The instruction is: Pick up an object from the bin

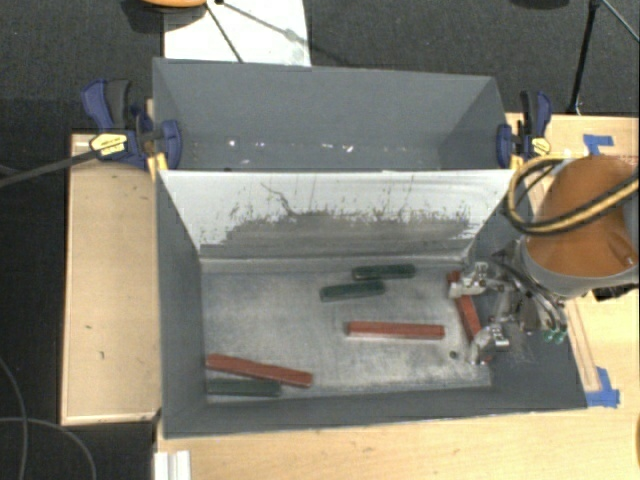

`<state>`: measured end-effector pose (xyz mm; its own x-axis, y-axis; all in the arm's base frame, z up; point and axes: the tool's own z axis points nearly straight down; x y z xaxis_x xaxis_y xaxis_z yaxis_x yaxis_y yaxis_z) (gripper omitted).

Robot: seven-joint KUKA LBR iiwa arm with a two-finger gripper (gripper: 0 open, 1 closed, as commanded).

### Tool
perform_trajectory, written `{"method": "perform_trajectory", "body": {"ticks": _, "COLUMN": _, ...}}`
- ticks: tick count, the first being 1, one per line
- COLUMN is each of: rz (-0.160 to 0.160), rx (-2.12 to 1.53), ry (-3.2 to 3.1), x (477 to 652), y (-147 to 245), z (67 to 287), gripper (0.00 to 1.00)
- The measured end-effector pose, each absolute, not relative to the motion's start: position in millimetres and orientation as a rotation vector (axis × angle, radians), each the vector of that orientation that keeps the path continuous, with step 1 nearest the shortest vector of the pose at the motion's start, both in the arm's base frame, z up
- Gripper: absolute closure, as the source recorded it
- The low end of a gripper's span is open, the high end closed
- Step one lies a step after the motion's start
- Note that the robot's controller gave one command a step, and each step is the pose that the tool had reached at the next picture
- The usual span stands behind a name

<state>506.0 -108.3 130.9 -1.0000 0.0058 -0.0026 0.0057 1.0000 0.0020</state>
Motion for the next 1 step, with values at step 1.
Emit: {"method": "perform_trajectory", "body": {"ticks": 1, "rz": -0.002, "rx": -0.354, "ry": 3.105, "x": 545.8, "y": -61.6, "z": 75.3, "gripper": 1.0}}
